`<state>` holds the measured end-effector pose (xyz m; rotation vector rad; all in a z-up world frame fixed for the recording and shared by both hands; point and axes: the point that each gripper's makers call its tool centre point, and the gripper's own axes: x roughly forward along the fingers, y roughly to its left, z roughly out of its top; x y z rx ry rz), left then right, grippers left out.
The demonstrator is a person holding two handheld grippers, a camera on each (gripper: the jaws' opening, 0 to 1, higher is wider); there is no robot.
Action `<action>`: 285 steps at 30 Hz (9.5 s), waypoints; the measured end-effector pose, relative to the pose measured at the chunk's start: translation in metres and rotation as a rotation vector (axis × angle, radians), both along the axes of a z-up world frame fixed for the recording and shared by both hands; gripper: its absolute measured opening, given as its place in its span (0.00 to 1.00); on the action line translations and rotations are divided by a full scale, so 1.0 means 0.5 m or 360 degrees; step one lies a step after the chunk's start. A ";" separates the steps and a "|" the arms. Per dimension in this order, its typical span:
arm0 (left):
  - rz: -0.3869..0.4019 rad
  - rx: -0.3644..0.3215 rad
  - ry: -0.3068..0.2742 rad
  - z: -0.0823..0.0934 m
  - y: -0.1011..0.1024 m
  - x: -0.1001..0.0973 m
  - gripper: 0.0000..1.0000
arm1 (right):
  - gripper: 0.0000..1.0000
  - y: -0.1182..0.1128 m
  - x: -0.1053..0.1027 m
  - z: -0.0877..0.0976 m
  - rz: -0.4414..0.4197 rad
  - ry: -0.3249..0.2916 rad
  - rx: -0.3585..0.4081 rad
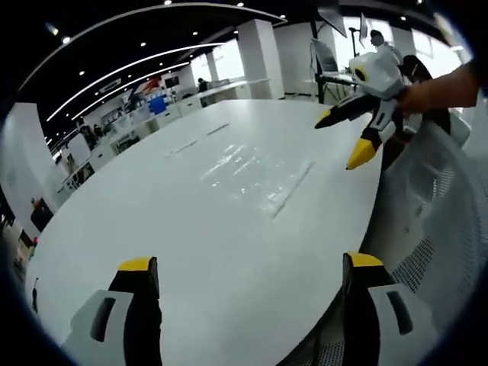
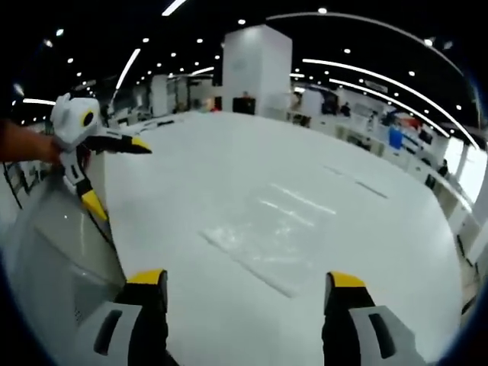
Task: Open the resealable bag by pulling the two sides of the seal apart until the entire bag opening is separated and visibly accessible.
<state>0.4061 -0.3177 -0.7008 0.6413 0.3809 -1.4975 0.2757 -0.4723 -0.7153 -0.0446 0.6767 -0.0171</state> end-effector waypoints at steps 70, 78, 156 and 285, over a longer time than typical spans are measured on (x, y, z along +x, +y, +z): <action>-0.0439 0.0139 -0.0162 -0.016 -0.093 -0.058 0.68 | 0.00 0.061 0.023 -0.040 0.0984 0.0415 -0.0030; -0.0549 0.0125 -0.0234 -0.010 -0.118 -0.073 0.58 | 0.00 0.084 0.012 -0.009 0.1110 0.0432 -0.0072; -0.1016 0.0196 -0.0309 0.025 -0.167 -0.164 0.00 | 0.00 0.179 0.102 0.066 0.1093 0.0214 -0.0047; -0.1130 0.0117 -0.0371 0.001 -0.153 -0.161 0.00 | 0.04 0.090 0.032 0.007 0.0882 0.0368 0.0085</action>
